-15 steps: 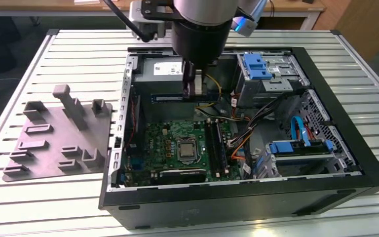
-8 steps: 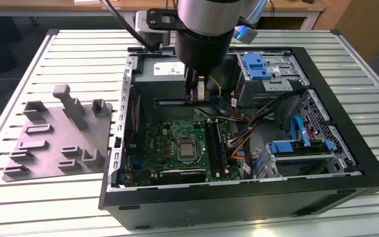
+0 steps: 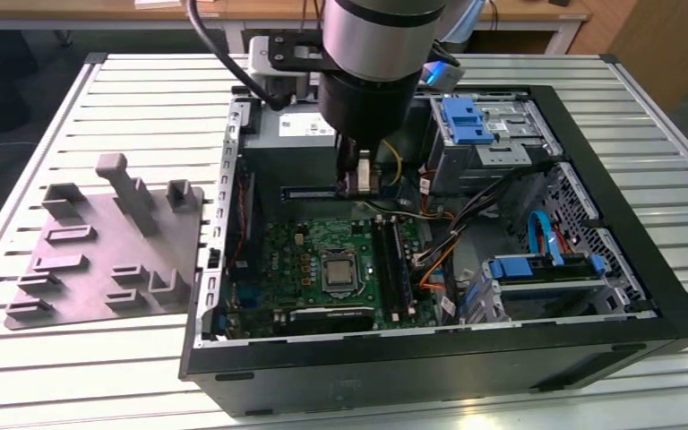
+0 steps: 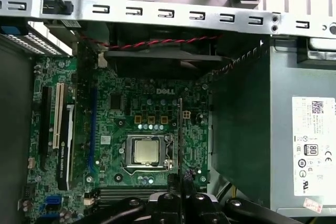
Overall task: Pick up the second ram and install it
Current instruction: 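Pick up the second ram and move it above second insertion slot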
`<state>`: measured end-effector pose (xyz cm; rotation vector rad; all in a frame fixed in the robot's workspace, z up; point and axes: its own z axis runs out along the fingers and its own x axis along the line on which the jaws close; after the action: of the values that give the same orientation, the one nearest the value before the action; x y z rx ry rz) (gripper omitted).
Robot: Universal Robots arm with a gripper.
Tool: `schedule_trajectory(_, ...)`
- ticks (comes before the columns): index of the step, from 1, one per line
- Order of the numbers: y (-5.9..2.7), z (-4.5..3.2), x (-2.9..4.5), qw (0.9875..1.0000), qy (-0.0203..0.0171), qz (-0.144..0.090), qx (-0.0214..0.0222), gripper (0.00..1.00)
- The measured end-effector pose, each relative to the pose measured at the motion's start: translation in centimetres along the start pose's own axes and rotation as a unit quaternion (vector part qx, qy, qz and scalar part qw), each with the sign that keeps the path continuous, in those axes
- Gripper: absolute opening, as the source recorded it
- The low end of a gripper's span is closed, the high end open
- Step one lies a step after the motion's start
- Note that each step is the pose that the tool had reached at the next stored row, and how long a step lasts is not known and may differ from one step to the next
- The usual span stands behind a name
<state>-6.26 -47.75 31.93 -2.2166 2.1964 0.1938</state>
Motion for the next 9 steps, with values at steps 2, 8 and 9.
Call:
schedule_trajectory(2,-0.02,0.30,0.03,1.0000,0.0000,0.000,0.0000,0.14)
schedule_trajectory(8,-0.32,1.37,0.18,1.0000,0.0000,0.000,-0.0002,0.14)
schedule_trajectory(9,-0.50,1.53,0.20,1.0000,0.0000,0.000,-0.0003,0.14)
